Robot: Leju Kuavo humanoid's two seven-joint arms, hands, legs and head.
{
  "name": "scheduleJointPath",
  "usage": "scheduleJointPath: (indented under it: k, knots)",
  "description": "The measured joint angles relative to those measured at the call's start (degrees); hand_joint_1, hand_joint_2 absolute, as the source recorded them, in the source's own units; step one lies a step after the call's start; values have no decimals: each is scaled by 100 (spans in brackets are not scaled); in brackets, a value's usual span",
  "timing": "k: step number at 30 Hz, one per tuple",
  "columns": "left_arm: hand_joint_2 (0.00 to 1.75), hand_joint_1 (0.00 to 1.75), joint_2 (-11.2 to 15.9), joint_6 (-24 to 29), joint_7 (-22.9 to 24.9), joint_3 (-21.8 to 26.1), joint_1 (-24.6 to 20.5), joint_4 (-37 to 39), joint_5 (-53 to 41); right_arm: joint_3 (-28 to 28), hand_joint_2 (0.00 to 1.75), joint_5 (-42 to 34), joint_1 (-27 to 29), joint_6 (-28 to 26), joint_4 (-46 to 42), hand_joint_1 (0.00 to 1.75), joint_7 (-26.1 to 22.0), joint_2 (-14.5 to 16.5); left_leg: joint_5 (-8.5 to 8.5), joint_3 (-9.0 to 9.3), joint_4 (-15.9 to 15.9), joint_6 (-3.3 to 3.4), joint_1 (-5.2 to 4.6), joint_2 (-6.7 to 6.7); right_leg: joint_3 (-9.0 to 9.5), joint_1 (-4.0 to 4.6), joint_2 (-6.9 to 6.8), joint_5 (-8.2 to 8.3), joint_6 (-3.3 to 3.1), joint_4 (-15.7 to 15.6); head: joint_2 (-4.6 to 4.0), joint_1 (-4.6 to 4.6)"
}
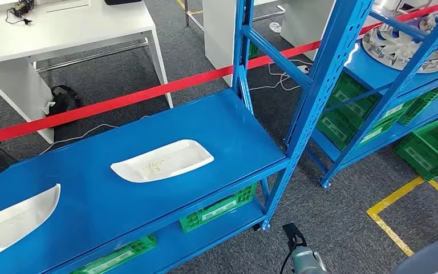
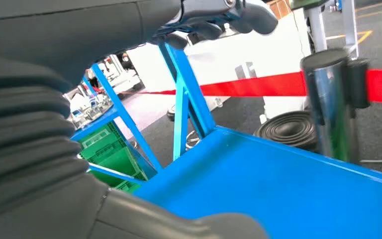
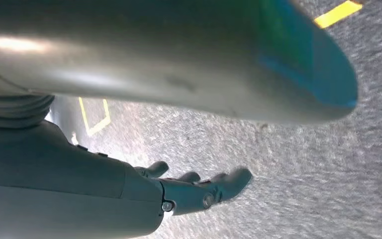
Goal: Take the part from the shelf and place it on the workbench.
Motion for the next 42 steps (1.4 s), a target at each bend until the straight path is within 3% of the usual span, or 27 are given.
scheduleJointPath:
  k: [3,5,7,8,9,10,12,14,15,18,23,30,36,42]
  knots:
    - [175,0,23,-203,-26,9,-10,-4,60,0,0,7,-10,0,0,0,-4,3,-66,-30,90,-72,10,13,37,-31,1,45,-79,-56,0,-7]
    - [175,0,63,-600,-142,68,-23,2,233,-1,0,20,-11,0,0,0,-7,4,-324,-246,565,-138,35,33,66,-52,3,65,-126,-85,0,-17]
    - [175,0,114,-1210,-348,199,-11,24,515,-1,0,29,-5,2,0,0,-9,2,-626,-603,1297,-185,68,46,76,-55,7,60,-141,-86,0,-19]
    - [175,0,145,-1542,-479,282,7,34,672,-2,0,29,-2,5,0,0,-10,1,-672,-723,1521,-198,83,51,83,-56,9,55,-141,-86,0,-19]
    - [175,0,181,-1828,-623,369,25,42,828,-2,0,26,0,8,0,0,-10,0,-609,-739,1531,-204,96,57,92,-58,11,48,-137,-86,0,-19]
    - [175,0,216,-2053,-777,464,35,44,984,-4,0,18,0,11,0,0,-11,0,-453,-639,1318,-203,105,63,107,-62,12,37,-127,-86,0,-18]
    - [175,0,270,-2353,-1094,683,20,37,1292,-15,0,-17,-2,15,0,0,-13,0,-109,-223,529,-183,102,72,141,-61,9,6,-84,-85,0,-20]
    - [175,0,298,-2625,-1422,921,-7,25,1565,-33,0,-63,-7,15,0,0,-16,-2,16,54,17,-151,85,69,156,-44,3,-20,-41,-82,0,-12]
    - [175,0,306,-2744,-1571,1036,-14,21,1668,-45,0,-80,-7,15,0,0,-18,-3,1,90,-48,-141,76,62,156,-34,1,-24,-38,-83,0,-6]
    - [175,0,320,-2914,-1798,1285,-10,14,1806,-83,0,-110,-4,15,0,0,-19,-7,15,86,-65,-116,70,43,187,-31,-1,-7,-50,-133,0,3]
    - [175,0,344,-3101,-2058,1505,-10,9,1971,-139,0,-143,-8,15,0,0,-22,-9,1,89,-65,-48,65,39,236,-34,-6,23,27,-224,0,4]
    - [175,0,511,-3657,-3487,1691,169,-164,2380,-196,0,-190,-2,7,0,0,-17,-7,-3,93,-65,-22,53,49,242,-44,2,35,83,-243,0,2]
    - [175,0,760,-3743,-4177,1640,684,-434,2805,-280,0,-192,4,2,0,0,-16,-9,-2,104,-74,-23,53,58,242,-41,5,30,94,-243,0,1]
    - [175,0,924,-3761,-4260,1254,1385,-861,3426,-332,0,-222,5,0,0,0,-17,-9,-3,108,-82,-24,54,60,241,-39,4,20,87,-242,0,2]
